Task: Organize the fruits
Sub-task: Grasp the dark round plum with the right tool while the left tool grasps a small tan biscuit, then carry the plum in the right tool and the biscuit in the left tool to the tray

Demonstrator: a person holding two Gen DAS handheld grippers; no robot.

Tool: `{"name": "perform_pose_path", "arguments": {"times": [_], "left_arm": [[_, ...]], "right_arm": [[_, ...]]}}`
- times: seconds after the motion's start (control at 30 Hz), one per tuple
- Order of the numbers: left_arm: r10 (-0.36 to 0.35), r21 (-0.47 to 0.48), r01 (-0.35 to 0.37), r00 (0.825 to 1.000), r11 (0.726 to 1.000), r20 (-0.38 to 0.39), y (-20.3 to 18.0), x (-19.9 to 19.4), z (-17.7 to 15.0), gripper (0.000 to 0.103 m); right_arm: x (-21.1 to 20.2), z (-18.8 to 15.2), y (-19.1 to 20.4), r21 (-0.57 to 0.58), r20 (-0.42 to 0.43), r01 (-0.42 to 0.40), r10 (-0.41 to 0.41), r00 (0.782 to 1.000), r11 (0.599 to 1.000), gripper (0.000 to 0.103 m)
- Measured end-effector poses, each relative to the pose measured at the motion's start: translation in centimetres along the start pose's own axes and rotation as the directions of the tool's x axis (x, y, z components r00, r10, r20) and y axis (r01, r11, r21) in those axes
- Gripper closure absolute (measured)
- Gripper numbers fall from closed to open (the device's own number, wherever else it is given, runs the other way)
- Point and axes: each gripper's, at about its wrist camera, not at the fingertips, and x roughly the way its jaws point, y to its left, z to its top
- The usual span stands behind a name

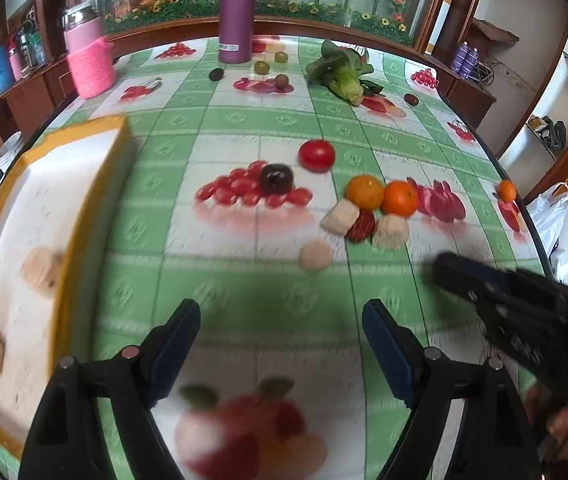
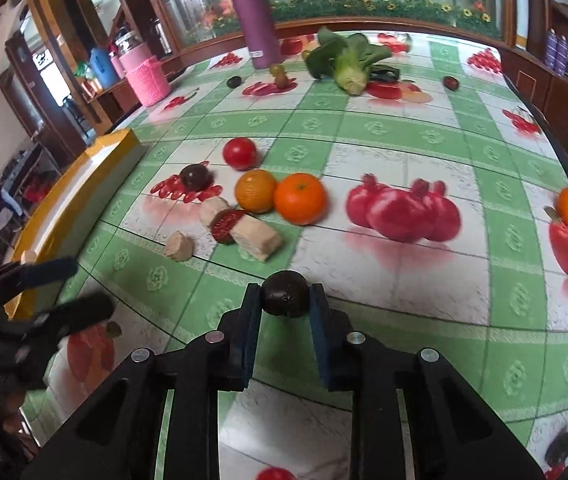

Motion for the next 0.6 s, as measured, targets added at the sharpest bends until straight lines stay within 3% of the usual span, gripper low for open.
{"name": "perform_pose_path", "arguments": {"times": [0.17, 0.23, 0.27, 0.3, 0.6], "left_arm": [[-0.057, 0.008, 0.057, 0.997, 0.998, -0.049, -1.4, 3.0, 1.3, 0.046], [-0.04, 0.028, 0.04, 0.999, 0.999, -0.025, -2.0, 3.5, 1.4, 0.056], [-0.04, 0.042, 0.041, 0.999, 0.998, -0.005, -2.2, 3.7, 1.5, 0.073], [-0.037, 0.046, 0.037, 0.999, 0.998, 0.007, -2.1, 3.8, 1.6, 0.079], [-0.138, -0.039, 0.138, 0.99, 0.99, 0.019, 0.2, 1.3, 0.3, 0.079]], "right_arm": [[-0.9, -0.6, -1.6, 0.035, 0.011, 0.018, -0.019, 1.0, 0.999, 0.079], [-1.0, -0.6, -1.8, 0.046, 0.01, 0.018, -0.019, 1.0, 0.999, 0.079], [-1.1, -0.7, -1.9, 0.051, 0.011, 0.017, -0.018, 1.0, 0.999, 0.079], [-1.2, -0.7, -1.9, 0.055, 0.012, 0.017, -0.018, 1.0, 0.998, 0.079], [-2.6, -0.8, -1.5, 0.057, 0.03, 0.027, -0.028, 0.999, 0.998, 0.079]]}}
